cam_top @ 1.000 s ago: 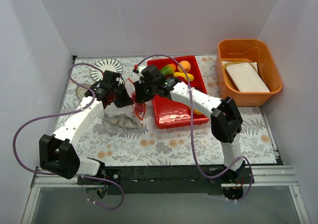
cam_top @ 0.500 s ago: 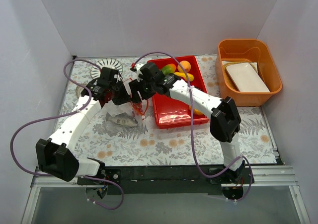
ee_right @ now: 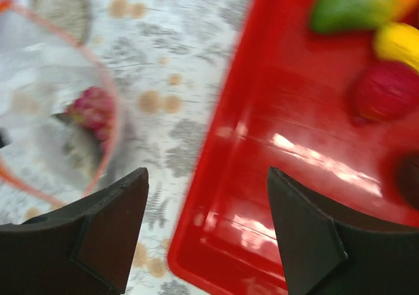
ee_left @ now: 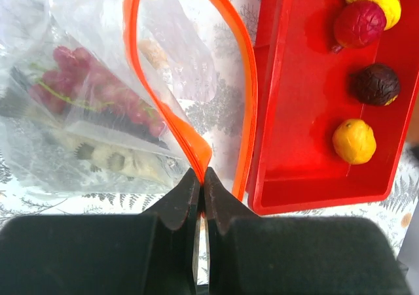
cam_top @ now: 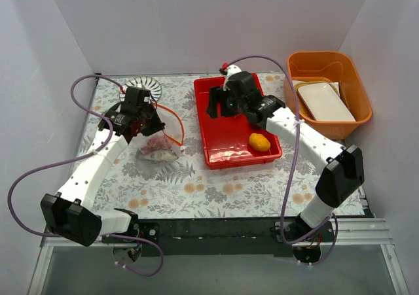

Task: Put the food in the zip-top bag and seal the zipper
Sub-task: Place the fake fruit in the zipper food storage bag, then pick up the fake fruit from the bin.

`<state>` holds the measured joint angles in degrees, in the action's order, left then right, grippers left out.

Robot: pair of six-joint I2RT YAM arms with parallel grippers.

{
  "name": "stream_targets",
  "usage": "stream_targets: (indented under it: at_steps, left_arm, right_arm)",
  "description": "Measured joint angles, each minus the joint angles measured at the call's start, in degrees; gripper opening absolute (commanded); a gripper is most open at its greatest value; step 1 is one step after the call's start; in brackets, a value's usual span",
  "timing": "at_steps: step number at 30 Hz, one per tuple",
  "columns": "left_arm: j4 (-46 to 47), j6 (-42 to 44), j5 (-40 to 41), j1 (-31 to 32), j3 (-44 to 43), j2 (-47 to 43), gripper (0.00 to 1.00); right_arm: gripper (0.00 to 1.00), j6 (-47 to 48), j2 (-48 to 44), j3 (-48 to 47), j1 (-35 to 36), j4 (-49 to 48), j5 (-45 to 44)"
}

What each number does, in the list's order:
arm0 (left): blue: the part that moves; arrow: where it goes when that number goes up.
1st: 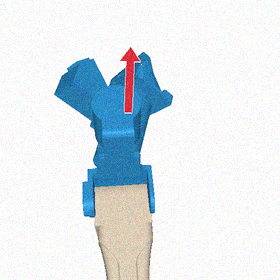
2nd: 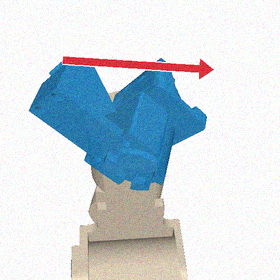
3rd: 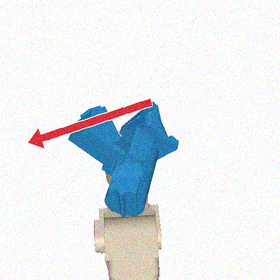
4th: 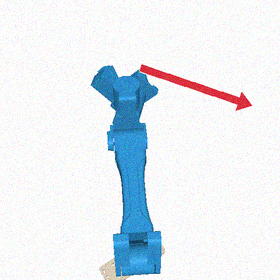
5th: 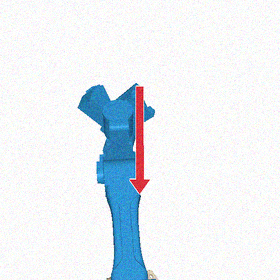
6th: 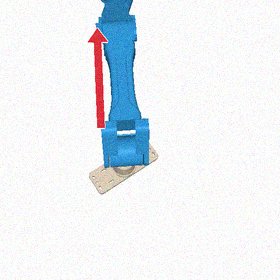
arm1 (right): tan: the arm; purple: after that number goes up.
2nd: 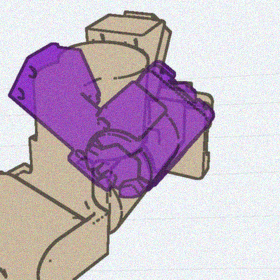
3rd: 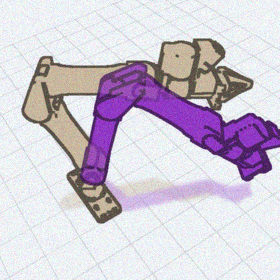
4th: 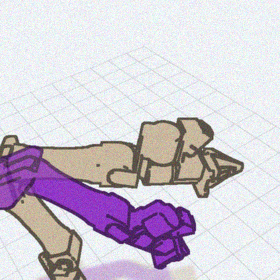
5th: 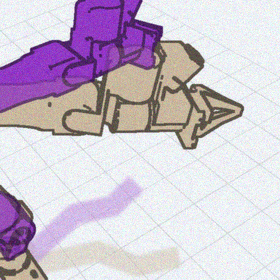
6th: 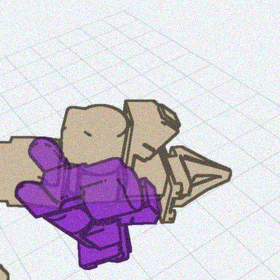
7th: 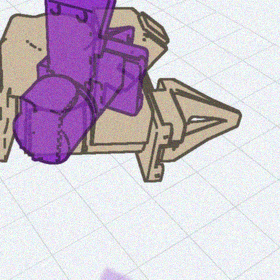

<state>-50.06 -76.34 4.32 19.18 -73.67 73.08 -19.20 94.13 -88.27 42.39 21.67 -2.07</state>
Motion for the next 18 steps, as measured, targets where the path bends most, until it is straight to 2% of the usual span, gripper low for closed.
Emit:
stream_targets:
  at_steps: [6,14,18]
  left_arm:
    - [4.2,0.1,-6.1,-0.1,7.8,-0.7,0.00]
    - [6.0,0.8,-10.0,0.0,9.2,-0.1,0.00]
    - [7.0,1.0,-10.5,0.0,9.2,-0.1,0.00]
  right_arm:
    - [0.80,-0.9,2.0,5.5,-7.8,4.7,-5.6]
    - [0.84,4.0,4.6,11.8,-7.7,9.9,-11.9]
    - [0.92,6.1,3.9,16.2,-7.8,9.7,-13.8]
